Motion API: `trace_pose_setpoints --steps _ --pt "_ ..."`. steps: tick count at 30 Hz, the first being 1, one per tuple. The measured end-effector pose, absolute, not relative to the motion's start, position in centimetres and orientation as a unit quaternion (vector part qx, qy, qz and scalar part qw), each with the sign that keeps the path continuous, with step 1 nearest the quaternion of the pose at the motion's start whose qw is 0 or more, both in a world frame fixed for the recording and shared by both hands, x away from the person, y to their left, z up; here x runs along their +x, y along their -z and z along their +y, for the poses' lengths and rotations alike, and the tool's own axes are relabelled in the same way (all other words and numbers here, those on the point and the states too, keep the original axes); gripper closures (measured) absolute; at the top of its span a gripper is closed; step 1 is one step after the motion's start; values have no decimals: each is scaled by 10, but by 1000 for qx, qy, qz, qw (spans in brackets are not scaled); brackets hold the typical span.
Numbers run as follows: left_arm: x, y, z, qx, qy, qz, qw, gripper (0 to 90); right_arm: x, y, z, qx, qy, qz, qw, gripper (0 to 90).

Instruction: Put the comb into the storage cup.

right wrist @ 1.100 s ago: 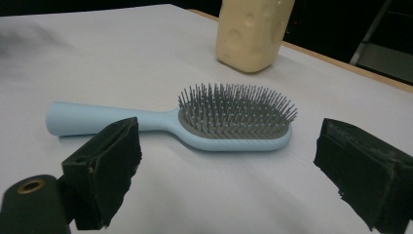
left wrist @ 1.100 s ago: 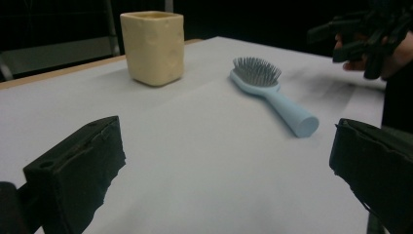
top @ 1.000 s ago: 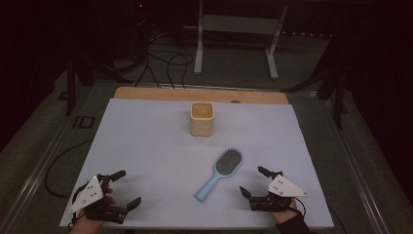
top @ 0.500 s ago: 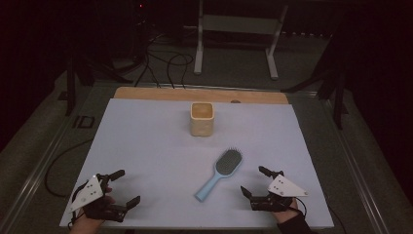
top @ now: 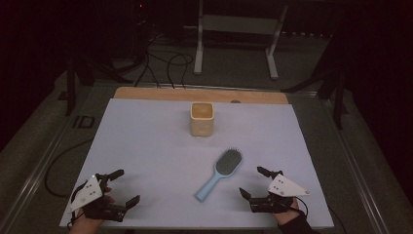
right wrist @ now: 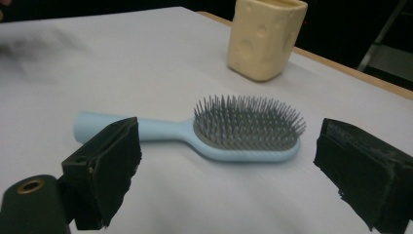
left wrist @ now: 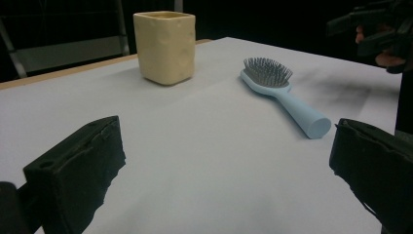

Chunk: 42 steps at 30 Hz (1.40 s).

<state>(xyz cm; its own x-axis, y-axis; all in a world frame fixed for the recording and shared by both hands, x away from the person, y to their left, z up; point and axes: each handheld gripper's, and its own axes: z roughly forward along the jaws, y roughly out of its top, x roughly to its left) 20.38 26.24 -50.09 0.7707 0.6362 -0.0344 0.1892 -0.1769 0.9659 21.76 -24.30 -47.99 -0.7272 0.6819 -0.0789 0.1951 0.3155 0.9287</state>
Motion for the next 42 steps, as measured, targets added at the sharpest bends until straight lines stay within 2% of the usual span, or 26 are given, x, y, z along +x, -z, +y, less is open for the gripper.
trace_pose_setpoints --steps 9,23,33,42 --pt "204 500 263 740 -194 278 580 0 227 443 -225 271 -516 784 213 90" --pt "204 500 262 742 -192 275 581 0 247 420 -187 230 -521 800 187 90" --pt "204 500 262 741 -189 275 583 0 255 421 -151 199 -506 825 154 90" --pt "204 500 262 741 -189 274 583 0 264 437 -122 182 -483 848 123 94"
